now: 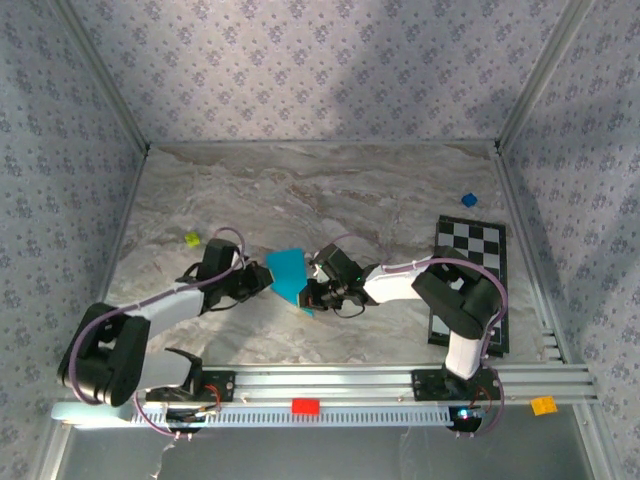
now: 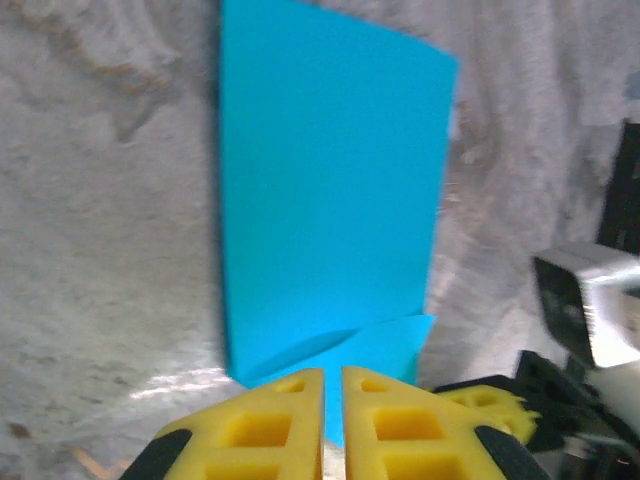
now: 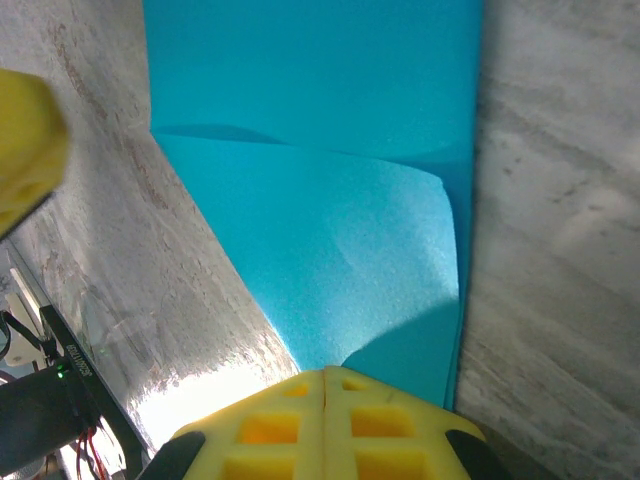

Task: Fold a paper plane with a square sheet of paper (pick it up from the middle)
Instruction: Third fold the triangle at the center of the table.

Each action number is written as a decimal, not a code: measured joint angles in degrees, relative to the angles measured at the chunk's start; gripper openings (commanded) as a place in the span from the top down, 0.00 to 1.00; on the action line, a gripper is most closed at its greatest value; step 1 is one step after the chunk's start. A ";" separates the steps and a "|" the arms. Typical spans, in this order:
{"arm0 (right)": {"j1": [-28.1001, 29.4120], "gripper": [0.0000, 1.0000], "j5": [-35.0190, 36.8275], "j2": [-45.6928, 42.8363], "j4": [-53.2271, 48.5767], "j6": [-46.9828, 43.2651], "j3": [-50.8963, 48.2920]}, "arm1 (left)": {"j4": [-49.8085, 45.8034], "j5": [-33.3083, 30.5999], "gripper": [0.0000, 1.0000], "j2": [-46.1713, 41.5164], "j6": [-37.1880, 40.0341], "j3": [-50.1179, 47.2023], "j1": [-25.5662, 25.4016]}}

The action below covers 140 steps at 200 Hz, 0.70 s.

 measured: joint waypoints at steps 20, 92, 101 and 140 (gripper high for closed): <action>0.00 1.00 0.00 0.00 0.00 -0.02 0.02 | 0.24 0.55 0.87 -0.59 -0.33 0.28 -0.83; -0.44 1.00 -0.46 -0.17 -0.37 -0.04 0.02 | -1.55 -0.85 0.98 9.73 -0.09 3.37 -4.94; -0.52 1.00 -0.55 -0.37 -0.81 -0.15 0.02 | -1.75 -1.16 0.98 10.71 0.02 3.37 -4.90; -0.74 1.00 -0.55 -0.72 -4.87 -1.25 2.01 | 1.11 0.09 1.00 12.61 0.09 3.56 -4.81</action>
